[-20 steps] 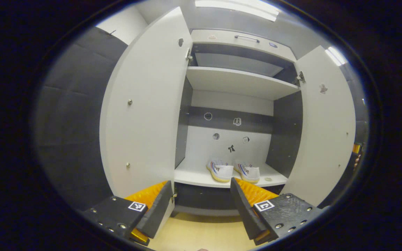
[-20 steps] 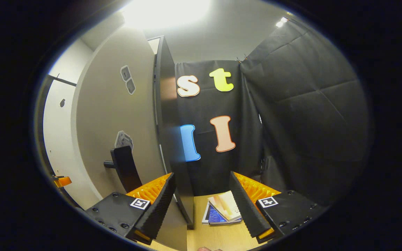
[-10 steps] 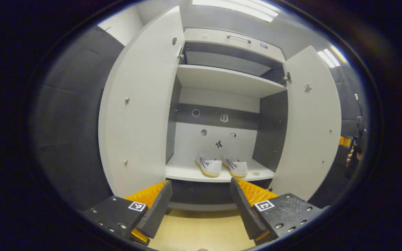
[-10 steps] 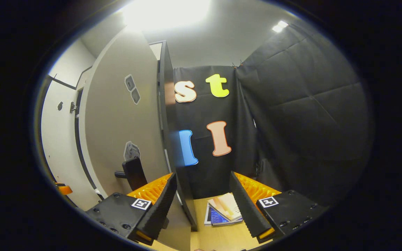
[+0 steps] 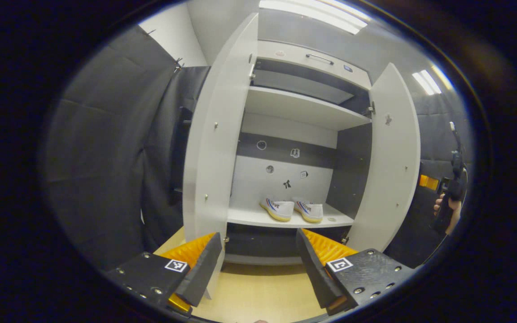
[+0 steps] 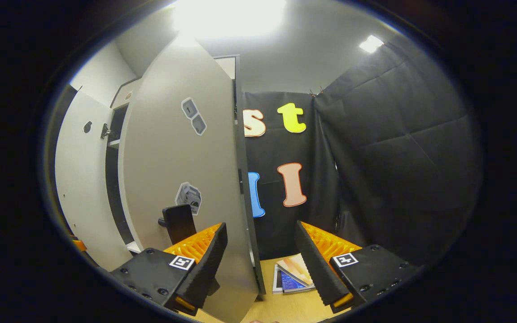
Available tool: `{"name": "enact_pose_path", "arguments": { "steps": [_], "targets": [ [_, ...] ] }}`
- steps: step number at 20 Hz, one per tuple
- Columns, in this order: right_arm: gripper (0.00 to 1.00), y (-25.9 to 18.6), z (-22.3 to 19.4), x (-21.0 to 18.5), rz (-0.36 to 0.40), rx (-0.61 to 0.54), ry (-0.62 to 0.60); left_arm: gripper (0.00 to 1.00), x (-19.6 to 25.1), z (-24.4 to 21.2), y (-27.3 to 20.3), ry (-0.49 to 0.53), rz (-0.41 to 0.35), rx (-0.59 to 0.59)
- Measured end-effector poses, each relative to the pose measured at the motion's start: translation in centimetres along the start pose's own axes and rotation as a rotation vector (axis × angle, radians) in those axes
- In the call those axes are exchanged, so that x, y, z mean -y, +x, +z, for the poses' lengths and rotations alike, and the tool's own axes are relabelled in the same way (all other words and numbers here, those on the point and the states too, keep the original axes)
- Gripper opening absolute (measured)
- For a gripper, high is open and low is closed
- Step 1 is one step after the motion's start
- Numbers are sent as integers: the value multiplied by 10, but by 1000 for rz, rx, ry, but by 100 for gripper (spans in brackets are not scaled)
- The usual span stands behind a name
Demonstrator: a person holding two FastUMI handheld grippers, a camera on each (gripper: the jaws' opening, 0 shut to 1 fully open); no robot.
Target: Grab one shoe with the right hand and put it into the shoe cabinet, grab the other shoe with the left hand and put it into the shoe cabinet; then close the right door with the right hand and the left door with the left hand.
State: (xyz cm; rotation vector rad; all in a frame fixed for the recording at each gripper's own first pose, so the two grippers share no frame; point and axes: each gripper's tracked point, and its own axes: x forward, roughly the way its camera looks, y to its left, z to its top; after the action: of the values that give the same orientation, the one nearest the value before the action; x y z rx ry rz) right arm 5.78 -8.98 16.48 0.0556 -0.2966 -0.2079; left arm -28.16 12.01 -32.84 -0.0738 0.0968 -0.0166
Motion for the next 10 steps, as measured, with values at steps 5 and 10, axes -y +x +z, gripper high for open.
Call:
{"name": "enact_pose_path", "arguments": {
  "steps": [5,10],
  "targets": [
    [96,6,-5,-27,10,-19,22,96,-33,-4,-17,-25,50,3],
    [97,13,-16,-62,55,-62,29,97,-54,-7,-33,-31,91,1]
  ]
}}
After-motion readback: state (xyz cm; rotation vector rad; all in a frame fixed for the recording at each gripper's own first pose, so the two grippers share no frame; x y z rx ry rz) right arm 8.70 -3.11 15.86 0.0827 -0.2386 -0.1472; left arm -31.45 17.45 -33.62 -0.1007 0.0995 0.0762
